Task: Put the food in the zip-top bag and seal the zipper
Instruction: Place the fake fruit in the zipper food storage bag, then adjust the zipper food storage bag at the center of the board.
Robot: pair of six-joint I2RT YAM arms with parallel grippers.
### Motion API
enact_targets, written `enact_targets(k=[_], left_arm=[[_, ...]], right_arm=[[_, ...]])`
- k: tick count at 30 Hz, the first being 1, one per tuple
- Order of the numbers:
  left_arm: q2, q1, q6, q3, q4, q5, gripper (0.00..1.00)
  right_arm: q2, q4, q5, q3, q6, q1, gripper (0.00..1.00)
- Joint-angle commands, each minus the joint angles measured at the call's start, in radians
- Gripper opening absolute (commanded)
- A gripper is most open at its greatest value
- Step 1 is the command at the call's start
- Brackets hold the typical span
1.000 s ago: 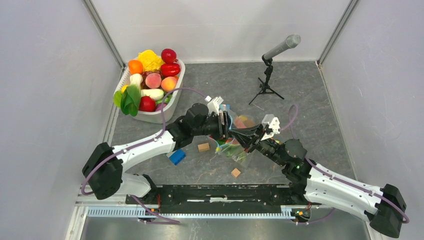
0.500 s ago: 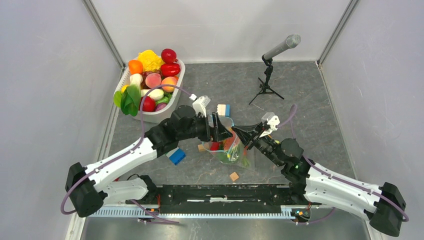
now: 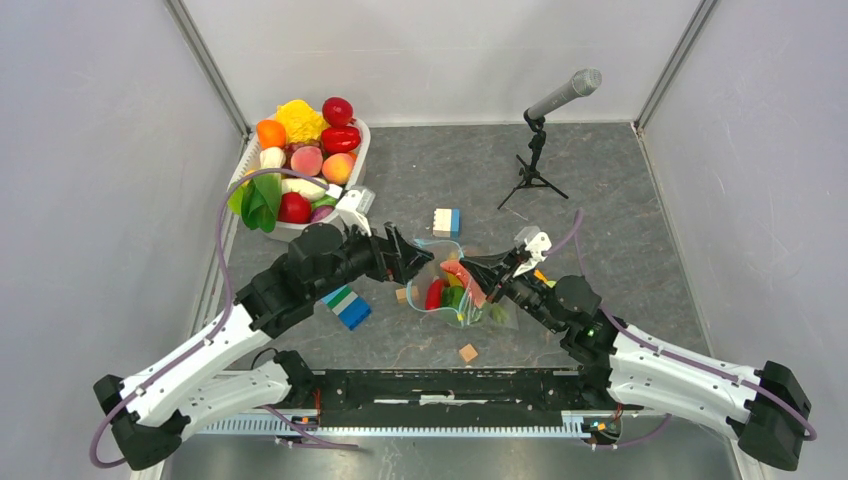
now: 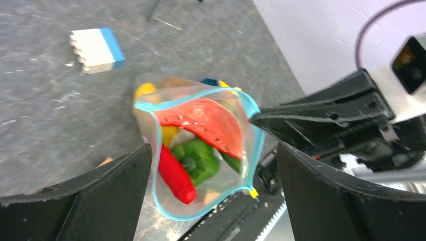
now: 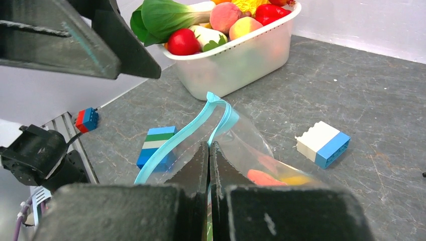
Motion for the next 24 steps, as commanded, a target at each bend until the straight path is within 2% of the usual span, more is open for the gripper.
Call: enact_targets(k=[1, 6, 14, 24], left_arm=[[-0.046, -0.003, 0.079, -0.001, -0.072, -0.212, 1.0], [-0.07, -0.001, 0.087, -0.031, -0.096, -0.285, 1.0], [0.002, -0.001, 0.091, -0.025, -0.123, -0.313, 1.0], [0.004, 0.008, 0.1, -0.036, -0.116, -0.268, 1.0]], right_arm=[[-0.005, 0.01, -0.039, 0.043, -0.03, 0.0, 0.0], [0.035, -0.022, -0.094, 0.087, -0.06, 0.0, 0.0], [0.031, -0.015, -0.098, 0.09, -0.053, 0.0, 0.0], [0.017, -0.038, -0.089, 0.099, -0.053, -0.001, 0.0]])
